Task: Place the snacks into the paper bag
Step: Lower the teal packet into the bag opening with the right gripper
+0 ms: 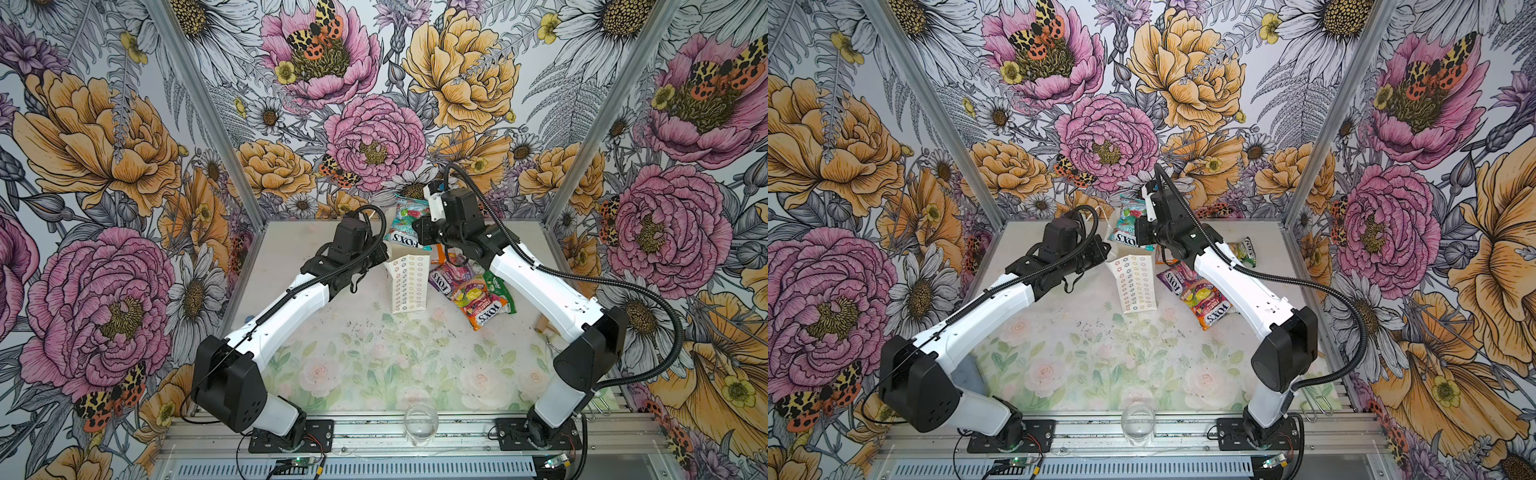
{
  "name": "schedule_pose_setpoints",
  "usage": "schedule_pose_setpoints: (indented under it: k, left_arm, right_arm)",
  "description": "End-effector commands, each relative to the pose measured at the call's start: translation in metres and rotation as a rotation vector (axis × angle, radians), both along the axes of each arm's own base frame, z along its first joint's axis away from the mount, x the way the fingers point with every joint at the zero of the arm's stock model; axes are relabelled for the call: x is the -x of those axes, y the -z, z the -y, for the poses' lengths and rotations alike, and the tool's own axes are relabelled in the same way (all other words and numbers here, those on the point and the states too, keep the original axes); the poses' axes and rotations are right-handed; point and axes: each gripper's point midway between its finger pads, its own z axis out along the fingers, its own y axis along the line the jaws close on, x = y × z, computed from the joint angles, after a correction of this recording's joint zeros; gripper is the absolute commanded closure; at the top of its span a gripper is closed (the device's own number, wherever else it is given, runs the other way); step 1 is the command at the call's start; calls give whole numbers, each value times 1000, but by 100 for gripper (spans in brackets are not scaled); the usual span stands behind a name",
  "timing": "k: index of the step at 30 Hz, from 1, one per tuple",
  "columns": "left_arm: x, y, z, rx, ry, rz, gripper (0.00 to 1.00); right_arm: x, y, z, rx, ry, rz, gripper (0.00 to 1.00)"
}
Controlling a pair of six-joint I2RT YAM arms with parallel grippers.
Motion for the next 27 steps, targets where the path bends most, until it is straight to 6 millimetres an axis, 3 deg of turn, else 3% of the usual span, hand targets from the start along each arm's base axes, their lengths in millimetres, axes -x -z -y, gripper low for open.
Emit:
schedule_pose_setpoints:
  k: [1,11,27]
  left_arm:
    - [-3,-9,6,29,21,24,100]
    - [-2,-7,6,28,25,20,100]
    - [-1,-6,6,31,26,18,100]
  right_arm:
    - [9,-29,4,-21,-30,53,100]
    - [11,-19,11,37,-26,21,100]
    - [10,9,-1,25,-56,-93,100]
